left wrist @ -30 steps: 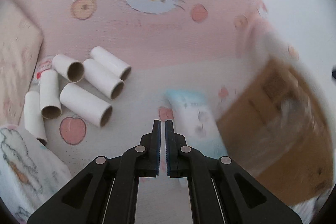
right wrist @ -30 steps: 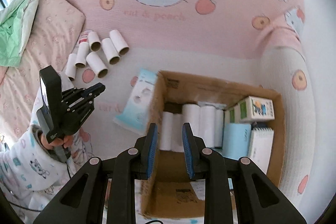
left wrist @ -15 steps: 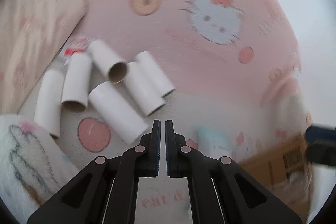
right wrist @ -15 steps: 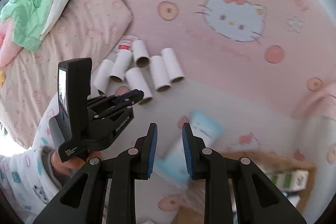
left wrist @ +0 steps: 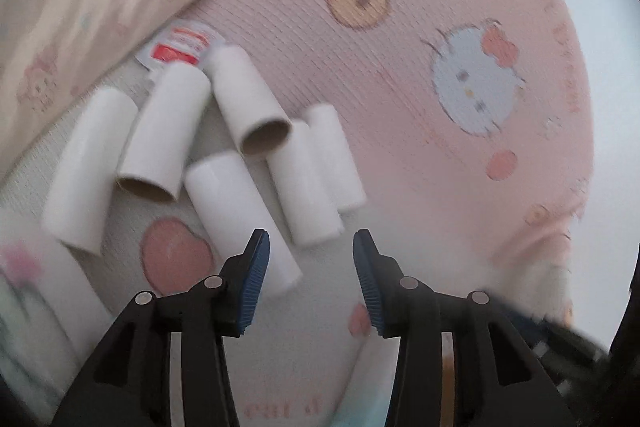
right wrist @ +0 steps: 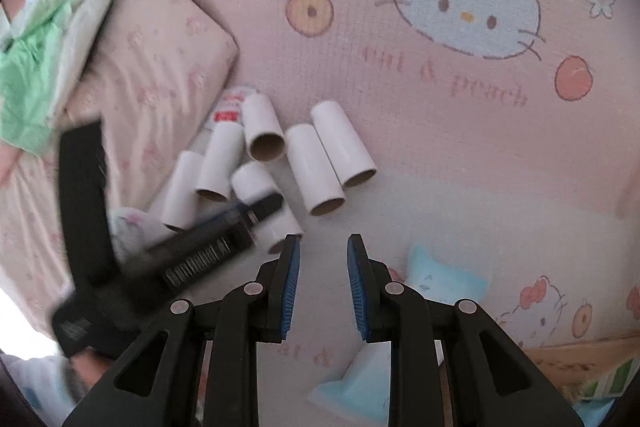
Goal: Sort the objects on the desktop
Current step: 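Move both grippers back from the box to the tube pile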
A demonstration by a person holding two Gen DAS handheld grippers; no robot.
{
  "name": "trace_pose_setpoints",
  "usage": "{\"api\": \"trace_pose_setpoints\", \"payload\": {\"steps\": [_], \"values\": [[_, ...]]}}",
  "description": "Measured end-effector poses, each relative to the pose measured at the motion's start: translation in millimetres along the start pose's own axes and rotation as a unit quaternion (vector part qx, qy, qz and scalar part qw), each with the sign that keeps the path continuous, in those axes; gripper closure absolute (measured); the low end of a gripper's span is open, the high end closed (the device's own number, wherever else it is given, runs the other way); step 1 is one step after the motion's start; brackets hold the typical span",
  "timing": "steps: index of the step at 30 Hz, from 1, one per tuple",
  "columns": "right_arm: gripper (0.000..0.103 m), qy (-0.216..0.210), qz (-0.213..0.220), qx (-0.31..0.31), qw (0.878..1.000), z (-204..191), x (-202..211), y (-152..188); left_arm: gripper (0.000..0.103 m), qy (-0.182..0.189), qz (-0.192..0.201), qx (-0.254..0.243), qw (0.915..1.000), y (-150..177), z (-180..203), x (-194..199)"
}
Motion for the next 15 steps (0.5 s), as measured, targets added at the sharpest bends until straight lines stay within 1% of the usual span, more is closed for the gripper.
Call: {"api": "trace_pose_setpoints", "payload": {"steps": [3,4,5,6,8,9,11,12,13,15], "values": [[0.082,-0.021,-0.01,0.005,1.0,-3.9,-15.7,7.7,0.055,-0.031,-0.014,0.021,0.9992,-7.0,-9.9,-5.0],[0.082,-0.023,-0.012,0.009,1.0,-5.6,-19.8,10.0,0.055,-0.04,-0.032,0.034,0.9981,-7.5,-13.3,-8.7],[0.082,-0.024,-0.014,0.017,0.999,-7.7,-25.0,13.0,0.055,-0.047,-0.059,0.044,0.9962,-7.9,-15.0,-13.8],[0.082,-0.027,-0.016,0.024,0.999,-10.3,-30.2,16.0,0.055,-0.061,-0.082,0.055,0.9933,-8.6,-17.2,-18.8],[0.082,-0.039,-0.02,0.03,0.999,-15.7,-39.3,22.0,0.055,-0.105,-0.131,0.074,0.9829,-9.6,-26.6,-31.0],[0.082,-0.046,-0.023,0.032,0.998,-18.5,-44.5,24.9,0.055,-0.112,-0.146,0.089,0.9789,-8.9,-30.4,-34.6],[0.082,-0.054,-0.032,0.029,0.998,-23.0,-54.2,29.7,0.055,-0.101,-0.169,0.132,0.9714,-9.6,-40.9,-42.7],[0.082,-0.061,-0.034,0.026,0.997,-25.1,-57.8,31.3,0.055,-0.101,-0.179,0.145,0.9678,-9.8,-46.3,-46.1],[0.082,-0.069,-0.036,0.022,0.997,-27.0,-61.1,32.9,0.055,-0.096,-0.181,0.148,0.9676,-10.5,-47.6,-47.6],[0.082,-0.086,-0.041,0.01,0.995,-30.5,-69.5,36.0,0.055,-0.083,-0.176,0.144,0.9702,-11.1,-48.1,-49.0]]}}
Point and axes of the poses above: each gripper's, at about its wrist camera, not at the fingertips, and x roughly against the way its jaws point, z to its right, y to its underside, the point moved 4 cm from there along -x, roughly the way its jaws point, and after that the axes turned 13 degrees about z, right-handed, at the moved point
